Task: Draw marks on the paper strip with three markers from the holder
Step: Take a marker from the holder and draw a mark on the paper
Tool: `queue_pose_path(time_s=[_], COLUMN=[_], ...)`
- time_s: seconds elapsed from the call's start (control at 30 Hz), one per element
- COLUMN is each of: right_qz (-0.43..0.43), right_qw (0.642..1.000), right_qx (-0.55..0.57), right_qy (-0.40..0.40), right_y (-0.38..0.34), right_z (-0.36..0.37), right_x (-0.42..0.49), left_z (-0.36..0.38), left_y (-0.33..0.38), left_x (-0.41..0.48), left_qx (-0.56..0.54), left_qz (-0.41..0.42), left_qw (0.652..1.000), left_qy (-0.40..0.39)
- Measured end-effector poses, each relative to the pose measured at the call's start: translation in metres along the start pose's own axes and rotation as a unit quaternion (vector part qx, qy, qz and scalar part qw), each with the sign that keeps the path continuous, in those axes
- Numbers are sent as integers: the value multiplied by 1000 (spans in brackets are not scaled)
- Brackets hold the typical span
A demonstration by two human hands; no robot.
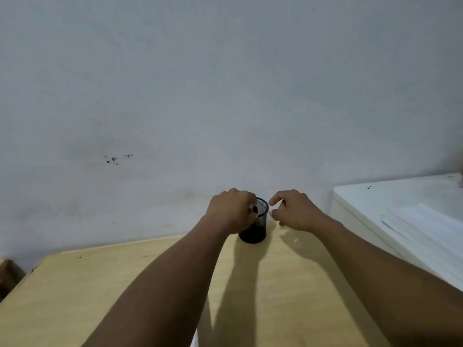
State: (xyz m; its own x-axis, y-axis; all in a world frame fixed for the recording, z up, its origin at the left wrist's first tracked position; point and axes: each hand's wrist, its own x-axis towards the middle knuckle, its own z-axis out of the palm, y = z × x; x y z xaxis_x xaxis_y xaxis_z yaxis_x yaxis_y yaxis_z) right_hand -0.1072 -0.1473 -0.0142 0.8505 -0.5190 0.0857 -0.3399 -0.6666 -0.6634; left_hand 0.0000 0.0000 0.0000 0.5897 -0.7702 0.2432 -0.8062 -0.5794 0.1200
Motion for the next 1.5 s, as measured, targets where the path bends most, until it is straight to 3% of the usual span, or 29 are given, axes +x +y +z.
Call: queue_pose_path(time_s=[0.23,0.4,0.53,0.67,0.8,0.87,1.03,1.37,1.5], right_qz=[14,17,61,140,198,207,190,136,80], right_qw=[1000,1000,992,928,797,775,787,806,829], right_qx=[4,7,100,325,567,597,585,568,542], right_qy=[-1,-1,-44,-120,-65,-32,40,-97,-118], right_y=[1,-12,-33,-63,-88,-106,-136,-169,-178], right_z=[7,1,-8,-7,18,33,60,105,104], right_x=[3,-16,-34,-60,-69,-72,-79,-111,-112], left_z=[2,-15,-37,-64,-84,-86,-83,-68,-60], left_y=[0,2,-2,-7,-20,-30,-64,-94,-105], left_x=[6,-5,-21,-45,-82,-103,-155,-215,-226], left_qx=[-8,24,-65,-209,-358,-407,-451,-591,-647], left_qz=[3,10,-4,-24,-77,-101,-154,-208,-223], left_qw=[1000,999,993,964,912,890,863,762,710], left_qy=[3,47,101,162,186,180,168,166,164])
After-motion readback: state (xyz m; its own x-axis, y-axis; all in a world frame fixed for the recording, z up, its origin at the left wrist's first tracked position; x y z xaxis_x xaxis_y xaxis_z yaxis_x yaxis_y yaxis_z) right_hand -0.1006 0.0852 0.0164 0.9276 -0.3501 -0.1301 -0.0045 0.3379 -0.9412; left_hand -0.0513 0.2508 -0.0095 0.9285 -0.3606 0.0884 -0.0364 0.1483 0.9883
